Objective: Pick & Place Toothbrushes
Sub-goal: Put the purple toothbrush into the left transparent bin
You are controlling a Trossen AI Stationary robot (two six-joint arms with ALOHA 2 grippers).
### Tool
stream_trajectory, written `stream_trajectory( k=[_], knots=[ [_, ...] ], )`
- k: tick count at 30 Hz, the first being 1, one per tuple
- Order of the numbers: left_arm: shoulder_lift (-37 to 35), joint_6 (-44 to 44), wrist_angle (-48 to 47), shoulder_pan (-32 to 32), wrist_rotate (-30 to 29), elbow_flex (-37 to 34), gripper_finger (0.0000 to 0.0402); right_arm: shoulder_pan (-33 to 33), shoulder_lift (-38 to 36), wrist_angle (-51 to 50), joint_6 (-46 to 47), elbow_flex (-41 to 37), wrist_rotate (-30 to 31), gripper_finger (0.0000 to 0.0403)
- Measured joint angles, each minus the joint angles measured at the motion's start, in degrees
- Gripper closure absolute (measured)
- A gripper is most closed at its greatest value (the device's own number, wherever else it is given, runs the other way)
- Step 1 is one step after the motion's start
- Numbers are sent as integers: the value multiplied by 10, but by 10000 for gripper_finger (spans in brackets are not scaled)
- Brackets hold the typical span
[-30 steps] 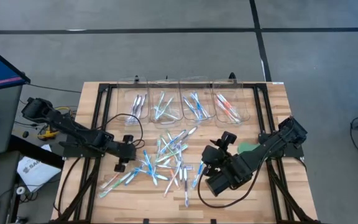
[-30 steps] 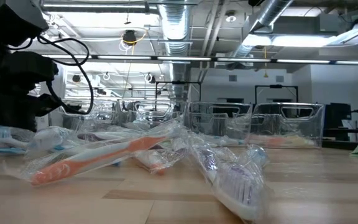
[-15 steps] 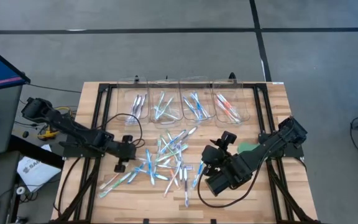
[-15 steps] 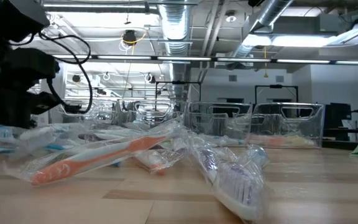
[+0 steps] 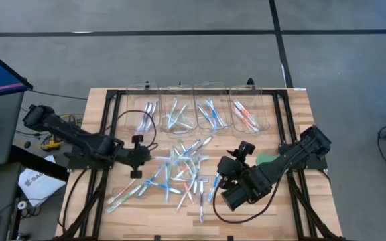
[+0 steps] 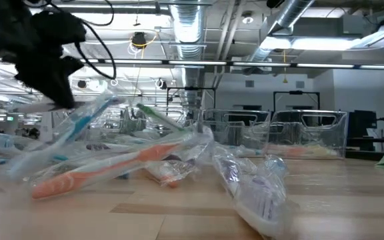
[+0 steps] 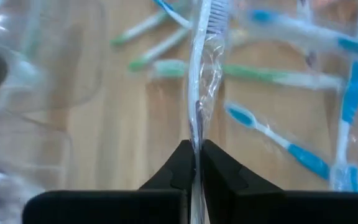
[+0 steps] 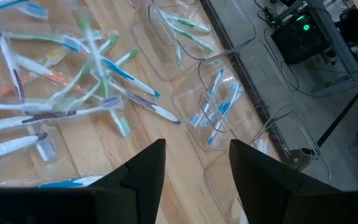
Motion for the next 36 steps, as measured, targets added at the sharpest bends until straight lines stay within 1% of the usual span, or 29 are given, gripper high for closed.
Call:
stream_trajectory(
  k=[5, 7, 10, 13, 15, 17, 19, 23, 25, 27, 29, 31, 32, 34, 36],
  knots=[
    [0, -9, -53, 0, -19, 46, 392, -5, 0, 1, 0, -51, 13, 230],
    [0, -10, -64, 0, -43, 66, 392, -11, 0, 1, 0, -77, 14, 230],
    [0, -14, -92, 0, -118, 99, 392, -23, 0, 10, 1, -116, 31, 230],
    [0, -24, -117, 3, -229, 133, 392, -32, 0, 22, 1, -139, 56, 230],
    [-1, -24, -121, 14, -292, 146, 392, -36, 0, 31, 2, -149, 70, 230],
    [-8, -24, -122, 35, -331, 154, 392, -38, 1, 36, 2, -155, 76, 230],
    [-15, -24, -120, 72, -346, 159, 392, -41, 1, 37, 2, -159, 79, 230],
    [-34, -37, -120, 183, -340, 159, 392, -45, 1, 42, 2, -163, 79, 230],
    [-42, -39, -120, 247, -311, 159, 392, -45, 1, 47, 2, -164, 79, 230],
    [-43, -39, -110, 314, -262, 159, 392, -45, 1, 48, 1, -164, 79, 230],
    [-42, -37, -107, 376, -192, 159, 392, -45, 1, 48, 0, -164, 79, 230],
    [-33, -18, -84, 426, -125, 159, 392, -45, 1, 48, 0, -164, 79, 230],
    [-27, -6, -76, 446, -101, 159, 392, -45, 1, 48, 0, -164, 79, 230],
    [-16, 8, -51, 477, -69, 158, 392, -45, 1, 48, 0, -164, 79, 230],
    [-4, 10, -38, 498, -50, 158, 392, -45, 1, 48, 0, -164, 79, 230]
  ],
)
